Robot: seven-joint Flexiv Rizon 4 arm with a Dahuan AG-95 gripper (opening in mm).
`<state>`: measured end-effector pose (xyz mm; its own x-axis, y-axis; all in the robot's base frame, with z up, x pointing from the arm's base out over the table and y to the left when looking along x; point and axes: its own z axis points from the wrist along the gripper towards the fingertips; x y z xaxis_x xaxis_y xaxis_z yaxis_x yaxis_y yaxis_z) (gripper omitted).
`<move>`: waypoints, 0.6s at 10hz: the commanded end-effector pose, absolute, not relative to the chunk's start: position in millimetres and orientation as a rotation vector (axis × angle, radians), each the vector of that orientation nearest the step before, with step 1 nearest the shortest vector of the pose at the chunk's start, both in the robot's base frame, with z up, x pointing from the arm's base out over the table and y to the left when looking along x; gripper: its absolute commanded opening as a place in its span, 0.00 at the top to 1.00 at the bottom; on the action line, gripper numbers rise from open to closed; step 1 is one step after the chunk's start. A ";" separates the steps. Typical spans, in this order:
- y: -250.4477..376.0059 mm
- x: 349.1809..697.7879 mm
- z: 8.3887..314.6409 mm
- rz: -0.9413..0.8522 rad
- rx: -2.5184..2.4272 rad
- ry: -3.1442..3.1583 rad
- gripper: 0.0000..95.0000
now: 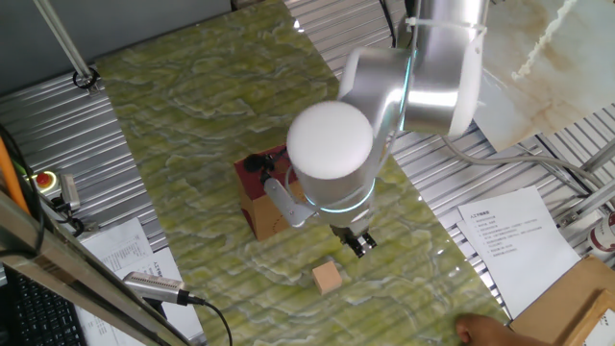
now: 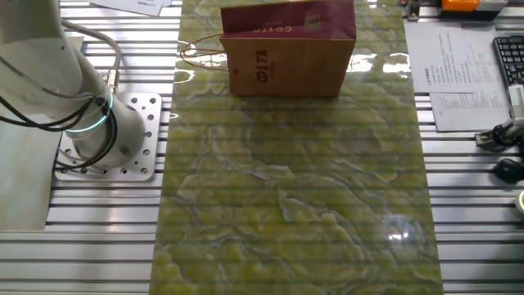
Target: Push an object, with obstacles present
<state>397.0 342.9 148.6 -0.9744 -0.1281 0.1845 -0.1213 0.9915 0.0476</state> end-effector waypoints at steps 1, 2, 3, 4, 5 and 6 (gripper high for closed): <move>341.9 397.5 127.1 -0.044 0.144 -2.996 1.00; 342.2 398.6 118.5 -0.045 0.137 -3.001 1.00; 343.5 399.3 109.4 -0.046 0.134 -3.006 1.00; 344.5 399.6 101.9 -0.047 0.127 -3.008 1.00; 344.9 399.8 95.9 -0.048 0.127 -3.015 1.00; 345.3 399.8 90.5 -0.047 0.127 -3.028 1.00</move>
